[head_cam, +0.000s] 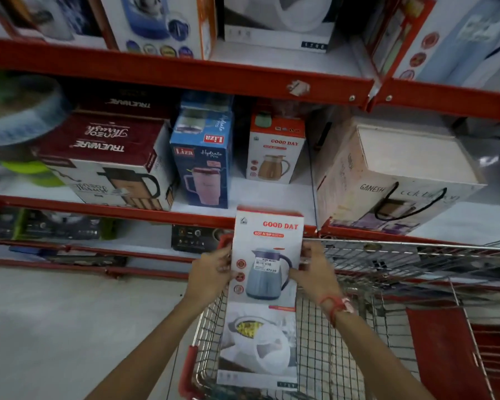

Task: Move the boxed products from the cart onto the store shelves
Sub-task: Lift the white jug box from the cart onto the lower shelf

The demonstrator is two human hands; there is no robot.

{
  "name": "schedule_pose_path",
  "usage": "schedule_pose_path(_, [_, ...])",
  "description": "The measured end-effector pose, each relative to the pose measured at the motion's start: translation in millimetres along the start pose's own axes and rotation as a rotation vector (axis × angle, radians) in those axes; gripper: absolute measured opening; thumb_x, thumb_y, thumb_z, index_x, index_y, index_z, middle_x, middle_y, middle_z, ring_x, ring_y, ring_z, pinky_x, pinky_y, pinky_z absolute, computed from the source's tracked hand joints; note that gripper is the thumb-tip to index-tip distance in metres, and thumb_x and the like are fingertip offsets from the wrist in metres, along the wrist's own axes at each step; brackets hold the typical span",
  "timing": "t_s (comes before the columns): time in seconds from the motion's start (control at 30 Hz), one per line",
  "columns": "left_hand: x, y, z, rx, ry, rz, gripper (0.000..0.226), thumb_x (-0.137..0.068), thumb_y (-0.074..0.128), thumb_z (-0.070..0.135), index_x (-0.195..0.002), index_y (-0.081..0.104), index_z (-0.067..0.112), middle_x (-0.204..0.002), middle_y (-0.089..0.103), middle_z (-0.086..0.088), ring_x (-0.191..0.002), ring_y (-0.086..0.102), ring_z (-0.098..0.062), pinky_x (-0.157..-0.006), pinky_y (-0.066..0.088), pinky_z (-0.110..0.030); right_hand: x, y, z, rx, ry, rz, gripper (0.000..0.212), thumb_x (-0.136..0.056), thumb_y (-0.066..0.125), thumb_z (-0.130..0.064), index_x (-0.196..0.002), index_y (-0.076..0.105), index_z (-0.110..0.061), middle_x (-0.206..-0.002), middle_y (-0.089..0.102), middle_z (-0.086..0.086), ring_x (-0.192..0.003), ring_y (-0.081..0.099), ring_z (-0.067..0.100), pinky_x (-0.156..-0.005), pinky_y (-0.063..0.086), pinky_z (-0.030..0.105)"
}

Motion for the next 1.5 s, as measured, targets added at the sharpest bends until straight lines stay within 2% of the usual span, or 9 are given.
schedule_pose_path(0.07, [-14, -8, 22, 0.052, 0.05, 0.106, 0.049, -0.075, 0.071, -0.003, -0.12, 0.061, 0.011, -0.106, 0.072, -0.003, -0.084, 0.07, -0.011, -0.071, 0.059, -0.018, -3, -16, -25, -0.034, -0.098, 0.096, 0.051, -0.077, 0.074, -0.003, -0.117, 0.045, -0.012, -0.104, 0.064, 0.001, -0.089, 0.065, 0.02, -0.08, 0.059, 0.041])
schedule_pose_path(0.27, [-77, -16, 74, -0.004, 0.117, 0.388, 0.037, -0.073, 0.076, 0.005, -0.102, 0.053, 0.003, -0.106, 0.071, -0.015, -0.095, 0.07, -0.026, -0.08, 0.059, -0.037, -51, -33, -79, -0.095, -0.313, 0.334, 0.047, -0.076, 0.075, 0.0, -0.111, 0.044, -0.003, -0.112, 0.067, 0.009, -0.097, 0.068, 0.022, -0.078, 0.054, 0.026])
schedule_pose_path(0.63, [-153, 11, 64, -0.229, 0.007, 0.326, 0.044, -0.082, 0.064, 0.002, -0.119, 0.039, -0.001, -0.118, 0.061, -0.025, -0.111, 0.058, -0.041, -0.094, 0.051, -0.05, -132, -7, -52, -0.018, -0.213, 0.413, 0.051, -0.072, 0.081, -0.006, -0.11, 0.048, 0.001, -0.113, 0.069, 0.016, -0.098, 0.07, 0.028, -0.079, 0.057, 0.032])
schedule_pose_path(0.9, [-167, 18, 44, -0.232, -0.024, 0.316, 0.045, -0.084, 0.062, 0.004, -0.122, 0.037, 0.0, -0.124, 0.058, -0.025, -0.115, 0.057, -0.042, -0.096, 0.051, -0.052, -137, 1, -51, 0.028, -0.188, 0.409, 0.045, -0.075, 0.077, -0.003, -0.109, 0.049, 0.003, -0.114, 0.068, 0.016, -0.1, 0.069, 0.027, -0.072, 0.052, 0.021])
schedule_pose_path(1.07, [-154, 21, 34, -0.233, 0.004, 0.276, 0.042, -0.086, 0.06, 0.006, -0.122, 0.039, 0.002, -0.12, 0.061, -0.022, -0.11, 0.06, -0.038, -0.092, 0.054, -0.045, -129, 10, -41, 0.036, -0.256, 0.451, 0.045, -0.076, 0.075, -0.003, -0.113, 0.049, 0.003, -0.115, 0.06, 0.018, -0.098, 0.065, 0.03, -0.079, 0.06, 0.038])
schedule_pose_path(1.17, [-131, 25, 14, -0.234, 0.042, 0.307, 0.039, -0.088, 0.057, 0.009, -0.125, 0.043, 0.009, -0.108, 0.067, -0.014, -0.1, 0.065, -0.029, -0.085, 0.056, -0.037, -106, 27, -19, 0.06, -0.306, 0.486, 0.039, -0.079, 0.07, 0.002, -0.113, 0.05, 0.0, -0.119, 0.052, 0.015, -0.09, 0.061, 0.017, -0.072, 0.057, 0.026])
schedule_pose_path(1.27, [-100, 37, -16, -0.196, 0.084, 0.288, 0.03, -0.086, 0.056, 0.002, -0.114, 0.051, 0.012, -0.096, 0.065, -0.007, -0.086, 0.066, -0.019, -0.076, 0.06, -0.028, -86, 51, 22, 0.137, -0.289, 0.43, 0.037, -0.079, 0.068, 0.002, -0.113, 0.053, -0.003, -0.115, 0.053, 0.012, -0.081, 0.06, 0.017, -0.07, 0.059, 0.03])
schedule_pose_path(1.37, [-72, 55, -54, -0.26, 0.041, 0.178, 0.022, -0.087, 0.051, -0.002, -0.107, 0.056, 0.007, -0.087, 0.066, -0.011, -0.076, 0.064, -0.02, -0.066, 0.054, -0.024, -75, 75, 76, 0.236, -0.11, 0.249, 0.038, -0.082, 0.068, -0.004, -0.116, 0.054, -0.006, -0.124, 0.05, 0.014, -0.098, 0.061, 0.028, -0.084, 0.059, 0.042])
schedule_pose_path(1.5, [-42, 98, -117, -0.376, -0.134, -0.067, 0.034, -0.089, 0.054, 0.007, -0.123, 0.053, 0.008, -0.119, 0.062, -0.013, -0.104, 0.062, -0.024, -0.086, 0.052, -0.028, -54, 106, 153, 0.405, 0.218, -0.079, 0.064, -0.084, 0.069, -0.019, -0.139, 0.038, -0.006, -0.144, 0.036, 0.017, -0.13, 0.04, 0.032, -0.109, 0.041, 0.038])
Point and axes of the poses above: each hand's wrist, its own x-axis away from the middle knuckle, its own y-axis out of the palm, z = x × y, the point moved 2 cm from there along -x, towards the middle knuckle
